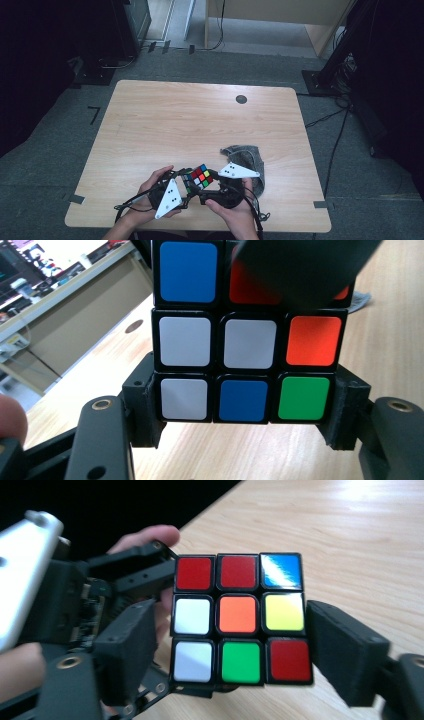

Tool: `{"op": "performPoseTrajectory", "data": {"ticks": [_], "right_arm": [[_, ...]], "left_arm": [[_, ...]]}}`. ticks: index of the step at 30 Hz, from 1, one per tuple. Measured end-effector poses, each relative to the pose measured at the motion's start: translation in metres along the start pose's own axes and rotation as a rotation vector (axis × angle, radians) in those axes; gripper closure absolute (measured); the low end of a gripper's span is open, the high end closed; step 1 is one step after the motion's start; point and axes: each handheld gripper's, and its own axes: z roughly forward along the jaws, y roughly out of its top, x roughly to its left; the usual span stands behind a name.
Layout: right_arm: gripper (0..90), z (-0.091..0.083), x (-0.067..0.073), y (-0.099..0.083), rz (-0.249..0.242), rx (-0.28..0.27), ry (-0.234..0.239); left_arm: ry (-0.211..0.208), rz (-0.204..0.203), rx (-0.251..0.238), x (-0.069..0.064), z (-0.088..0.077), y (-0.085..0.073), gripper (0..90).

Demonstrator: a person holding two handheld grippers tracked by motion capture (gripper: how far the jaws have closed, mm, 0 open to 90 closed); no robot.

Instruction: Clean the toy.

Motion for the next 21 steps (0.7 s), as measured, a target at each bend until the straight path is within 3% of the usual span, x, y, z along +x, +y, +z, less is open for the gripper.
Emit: {"op": "performPoseTrajectory", "data": {"ticks": [1,7,12,15,21], "right_arm": [[33.6,-0.0001,0.0011,-0.0011,0.007,-0.002,-0.023],[34.4,-0.0008,0.0066,-0.0038,0.010,-0.026,-0.066],[34.4,0.0009,0.0053,-0.0049,0.034,-0.005,-0.055],[34.4,0.0029,0.0070,-0.0053,0.024,0.011,-0.055],[33.2,0.0039,0.0049,-0.0047,0.015,0.008,-0.027]], "left_arm": [[0.000,-0.005,0.001,-0.0002,0.0002,0.0005,34.1],[0.001,-0.021,0.007,-0.0008,0.0015,0.0017,32.4],[0.002,-0.011,0.006,-0.0032,0.0006,0.0068,28.7],[-0.007,-0.014,0.010,-0.0034,0.0010,0.0063,27.8],[-0.014,-0.033,-0.006,-0.0002,-0.0018,0.0058,33.3]]}}
